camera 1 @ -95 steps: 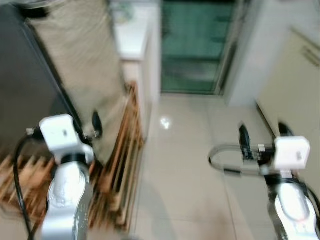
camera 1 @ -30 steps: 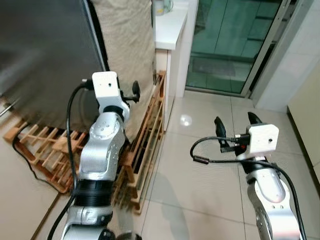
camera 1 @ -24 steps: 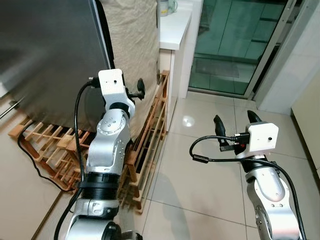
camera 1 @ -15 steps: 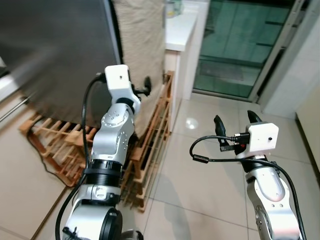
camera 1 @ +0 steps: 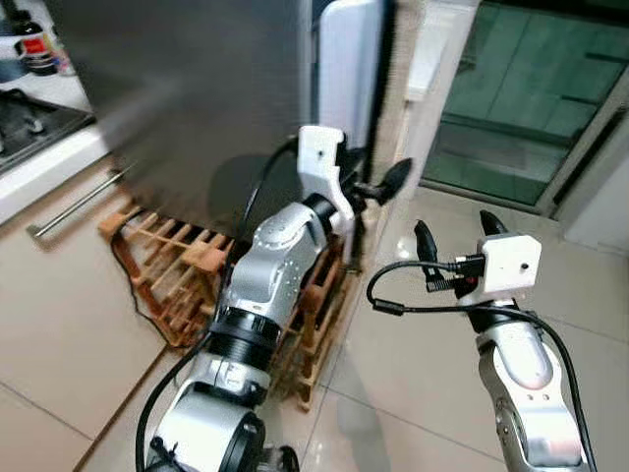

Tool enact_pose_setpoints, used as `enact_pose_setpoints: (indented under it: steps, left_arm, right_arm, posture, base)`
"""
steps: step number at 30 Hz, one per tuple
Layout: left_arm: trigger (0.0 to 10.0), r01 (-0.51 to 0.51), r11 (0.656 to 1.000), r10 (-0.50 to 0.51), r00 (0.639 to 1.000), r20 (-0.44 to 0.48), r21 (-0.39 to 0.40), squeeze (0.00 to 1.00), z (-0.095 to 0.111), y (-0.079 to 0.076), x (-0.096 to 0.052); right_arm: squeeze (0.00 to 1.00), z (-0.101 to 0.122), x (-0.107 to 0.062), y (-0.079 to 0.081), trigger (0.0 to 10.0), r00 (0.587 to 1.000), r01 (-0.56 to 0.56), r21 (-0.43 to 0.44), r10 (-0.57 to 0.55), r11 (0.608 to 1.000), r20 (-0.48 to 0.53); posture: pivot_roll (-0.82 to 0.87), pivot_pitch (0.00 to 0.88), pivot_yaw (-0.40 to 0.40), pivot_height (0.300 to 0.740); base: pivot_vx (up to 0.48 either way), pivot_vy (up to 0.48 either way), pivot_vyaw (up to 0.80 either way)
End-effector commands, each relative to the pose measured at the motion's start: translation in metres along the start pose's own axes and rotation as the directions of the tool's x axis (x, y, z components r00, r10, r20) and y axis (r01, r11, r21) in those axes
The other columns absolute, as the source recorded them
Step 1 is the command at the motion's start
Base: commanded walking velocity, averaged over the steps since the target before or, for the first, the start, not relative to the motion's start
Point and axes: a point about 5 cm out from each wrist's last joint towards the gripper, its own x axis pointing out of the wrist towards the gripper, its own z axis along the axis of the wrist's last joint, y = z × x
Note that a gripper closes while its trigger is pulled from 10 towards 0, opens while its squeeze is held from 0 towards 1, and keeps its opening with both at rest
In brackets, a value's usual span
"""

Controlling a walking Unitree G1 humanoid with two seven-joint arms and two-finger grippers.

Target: Restocking fridge

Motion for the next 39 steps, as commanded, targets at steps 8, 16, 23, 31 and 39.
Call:
enact_pose_setpoints:
  steps: [8, 16, 23, 31, 39]
  left_arm:
    - [10.0, 0.077, 0.997, -0.075, 0.995, 0.059, -0.032, 0.0, 0.003, -0.03, 0.011]
    - [10.0, -0.398, 0.913, 0.385, 0.913, 0.135, 0.09, 0.0, 0.028, 0.051, -0.072]
    - [10.0, -0.822, 0.501, 0.819, 0.551, 0.16, 0.271, 0.0, 0.015, 0.1, -0.147]
    - [10.0, -0.876, 0.379, 0.9, 0.424, 0.102, 0.297, 0.0, -0.01, 0.103, -0.179]
    - [10.0, -0.887, 0.355, 0.91, 0.4, 0.107, 0.296, 0.0, -0.009, 0.101, -0.168]
  right_arm:
    - [0.0, -0.003, -0.002, 0.0, 10.0, 1.0, 0.014, -0.004, -0.014, 1.0, -0.01]
    - [0.0, -0.007, -0.005, 0.001, 10.0, 1.0, 0.016, 0.017, -0.016, 1.0, -0.027]
    - [0.0, -0.01, 0.007, -0.002, 10.0, 0.999, 0.025, 0.042, -0.024, 0.999, -0.028]
    - [0.0, -0.013, 0.02, -0.013, 10.0, 0.998, 0.051, 0.038, -0.05, 0.998, -0.028]
    - [0.0, -0.012, 0.035, -0.015, 10.0, 0.999, 0.026, 0.009, -0.026, 1.0, -0.018]
  posture:
    - [-0.12, 0.0, 0.058, 0.74]
    - [-0.08, 0.0, 0.062, 0.74]
    - [-0.05, 0.0, 0.048, 0.74]
    - [-0.04, 0.0, 0.038, 0.74]
    - [-0.05, 0.0, 0.036, 0.74]
  base:
    - [0.0, 0.0, 0.0]
    - [0.0, 0.0, 0.0]
    - [0.0, 0.0, 0.0]
    - [0.0, -0.217, 0.0]
    - [0.0, -0.464, 0.62]
